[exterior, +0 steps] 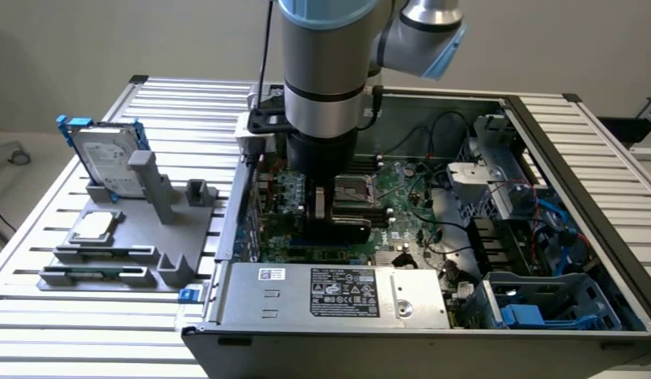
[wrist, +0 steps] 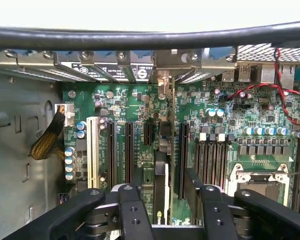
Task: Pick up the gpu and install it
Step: 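Insert the gpu into the slot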
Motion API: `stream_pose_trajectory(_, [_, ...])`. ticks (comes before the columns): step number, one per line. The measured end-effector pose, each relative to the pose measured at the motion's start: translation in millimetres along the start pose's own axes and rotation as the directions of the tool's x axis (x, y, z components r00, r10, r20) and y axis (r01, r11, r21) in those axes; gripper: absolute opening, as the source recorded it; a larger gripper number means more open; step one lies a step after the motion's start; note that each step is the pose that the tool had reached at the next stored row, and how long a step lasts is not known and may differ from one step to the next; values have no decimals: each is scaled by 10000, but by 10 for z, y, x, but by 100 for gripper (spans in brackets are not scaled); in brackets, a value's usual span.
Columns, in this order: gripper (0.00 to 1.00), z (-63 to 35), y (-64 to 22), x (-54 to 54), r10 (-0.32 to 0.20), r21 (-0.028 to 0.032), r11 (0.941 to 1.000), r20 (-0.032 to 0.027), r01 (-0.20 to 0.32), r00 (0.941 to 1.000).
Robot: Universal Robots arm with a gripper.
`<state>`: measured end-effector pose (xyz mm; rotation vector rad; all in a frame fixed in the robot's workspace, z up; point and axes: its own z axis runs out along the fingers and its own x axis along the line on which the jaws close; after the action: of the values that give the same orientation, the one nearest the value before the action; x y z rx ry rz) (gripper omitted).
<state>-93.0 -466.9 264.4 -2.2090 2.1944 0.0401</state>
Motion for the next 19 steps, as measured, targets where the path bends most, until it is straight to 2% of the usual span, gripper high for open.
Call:
stream_pose_trajectory(6, [46, -184, 0, -8, 2, -64, 10000, 0, -2, 10000])
stream_pose_trajectory(8, [44, -243, 0, -11, 3, -87, 10000, 0, -3, 10000])
stream_pose_trajectory(9, [38, -264, 0, -11, 4, -96, 10000, 0, -4, 10000])
stream_pose_trajectory(10, [31, -270, 0, -12, 4, -99, 10000, 0, -4, 10000])
stream_pose_trajectory(11, [31, -271, 0, -12, 4, -101, 9999, 2, -4, 10000])
stream_pose_trajectory(13, [20, -271, -1, -12, 4, -102, 9999, 3, -4, 10000])
stream_pose_trajectory(14, [20, -271, -1, -12, 4, -103, 9999, 2, -4, 10000])
stream_pose_trajectory(16, [11, -272, -1, -12, 4, -106, 9999, 0, -4, 10000])
stream_pose_trajectory(19, [11, -272, 0, -12, 4, -108, 9999, 0, -4, 10000])
